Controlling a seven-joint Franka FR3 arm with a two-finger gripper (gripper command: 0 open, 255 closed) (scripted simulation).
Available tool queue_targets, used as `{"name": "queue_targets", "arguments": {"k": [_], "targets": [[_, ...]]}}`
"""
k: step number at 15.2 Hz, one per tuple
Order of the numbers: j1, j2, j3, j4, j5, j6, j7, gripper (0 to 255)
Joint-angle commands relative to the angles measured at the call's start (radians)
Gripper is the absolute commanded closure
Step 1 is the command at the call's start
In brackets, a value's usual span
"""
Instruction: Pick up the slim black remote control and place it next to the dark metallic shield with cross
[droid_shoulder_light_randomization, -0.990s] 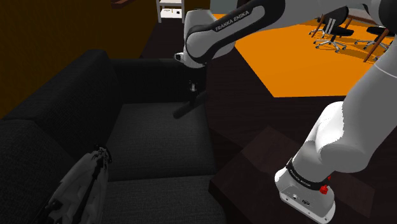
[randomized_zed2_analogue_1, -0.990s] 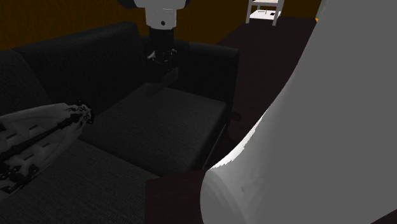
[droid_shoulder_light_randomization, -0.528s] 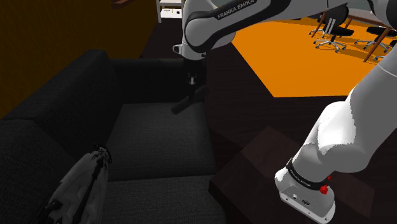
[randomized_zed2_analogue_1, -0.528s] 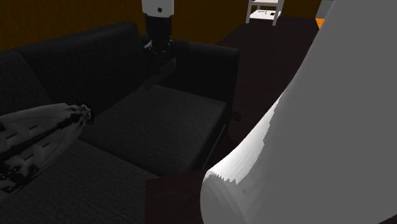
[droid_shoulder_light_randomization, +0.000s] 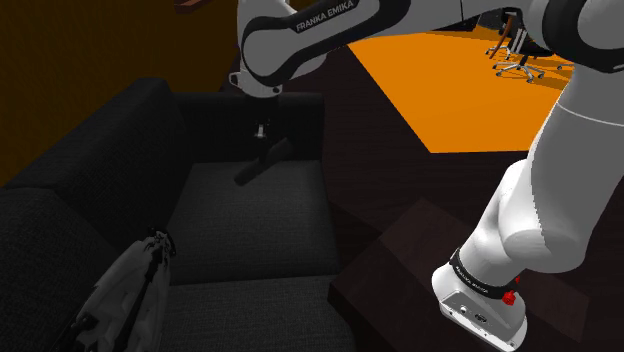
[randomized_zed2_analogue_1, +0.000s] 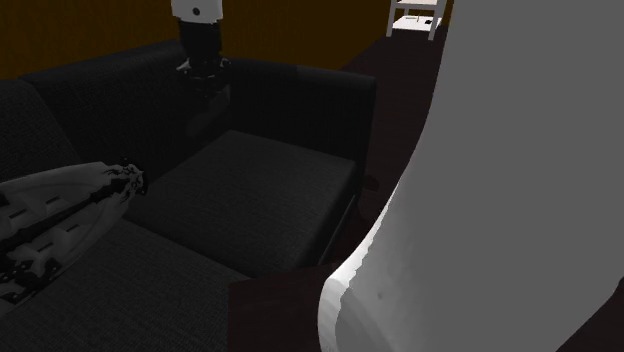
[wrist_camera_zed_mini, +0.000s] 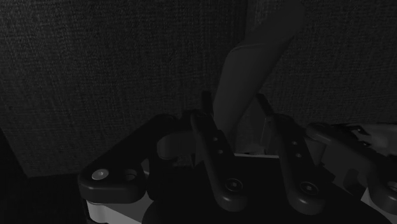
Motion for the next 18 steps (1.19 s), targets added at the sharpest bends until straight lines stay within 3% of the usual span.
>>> {"name": "queue_targets", "arguments": {"k": [1,8,18], "targets": [[0.020,0.061,0.015,0.077,-0.011,-0.012,0.041,255],[0.099,0.283,0.046,0.385,-0.060,-0.091,0.166,255],[0.101,0.320,0.043,0.303,-0.063,0.028,0.159,255]]}}
